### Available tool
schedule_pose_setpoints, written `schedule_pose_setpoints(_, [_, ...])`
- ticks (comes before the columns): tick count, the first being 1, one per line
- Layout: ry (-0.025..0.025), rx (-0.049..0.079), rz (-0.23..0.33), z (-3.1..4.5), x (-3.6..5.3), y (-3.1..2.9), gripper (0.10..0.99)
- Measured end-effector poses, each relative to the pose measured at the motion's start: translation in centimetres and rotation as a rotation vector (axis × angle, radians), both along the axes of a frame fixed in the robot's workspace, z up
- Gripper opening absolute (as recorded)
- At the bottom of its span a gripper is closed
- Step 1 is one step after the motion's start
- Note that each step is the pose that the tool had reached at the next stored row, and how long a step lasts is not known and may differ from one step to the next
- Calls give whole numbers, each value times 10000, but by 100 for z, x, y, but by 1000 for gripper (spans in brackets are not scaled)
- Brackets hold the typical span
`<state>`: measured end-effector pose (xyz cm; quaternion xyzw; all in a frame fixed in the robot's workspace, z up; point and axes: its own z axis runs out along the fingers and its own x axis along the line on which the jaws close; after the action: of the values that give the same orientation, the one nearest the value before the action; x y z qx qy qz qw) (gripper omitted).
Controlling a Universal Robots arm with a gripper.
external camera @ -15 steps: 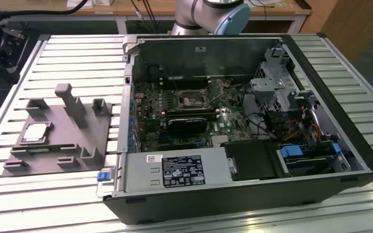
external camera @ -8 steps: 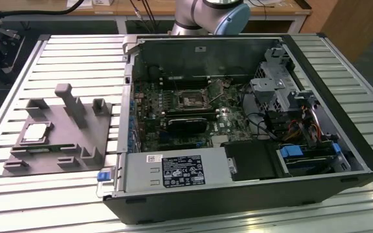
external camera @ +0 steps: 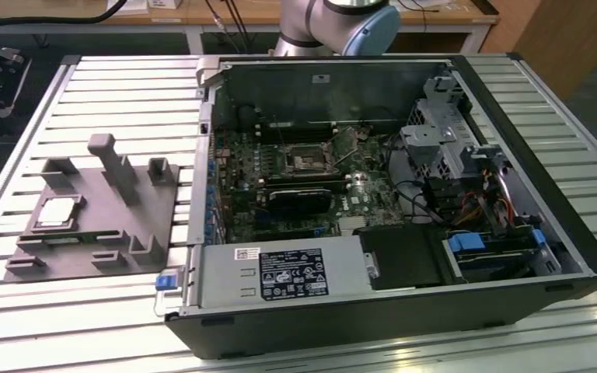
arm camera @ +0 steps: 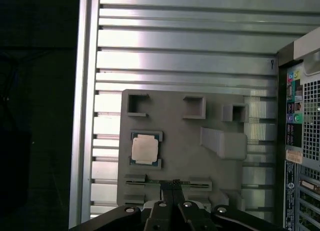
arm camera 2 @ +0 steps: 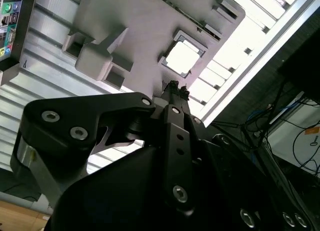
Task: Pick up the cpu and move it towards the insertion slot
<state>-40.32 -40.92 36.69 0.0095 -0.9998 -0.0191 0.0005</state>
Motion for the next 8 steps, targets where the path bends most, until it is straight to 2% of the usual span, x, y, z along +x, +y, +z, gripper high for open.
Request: schedule_pose_setpoints(8, [-1,1,1,-5,-71,0,106])
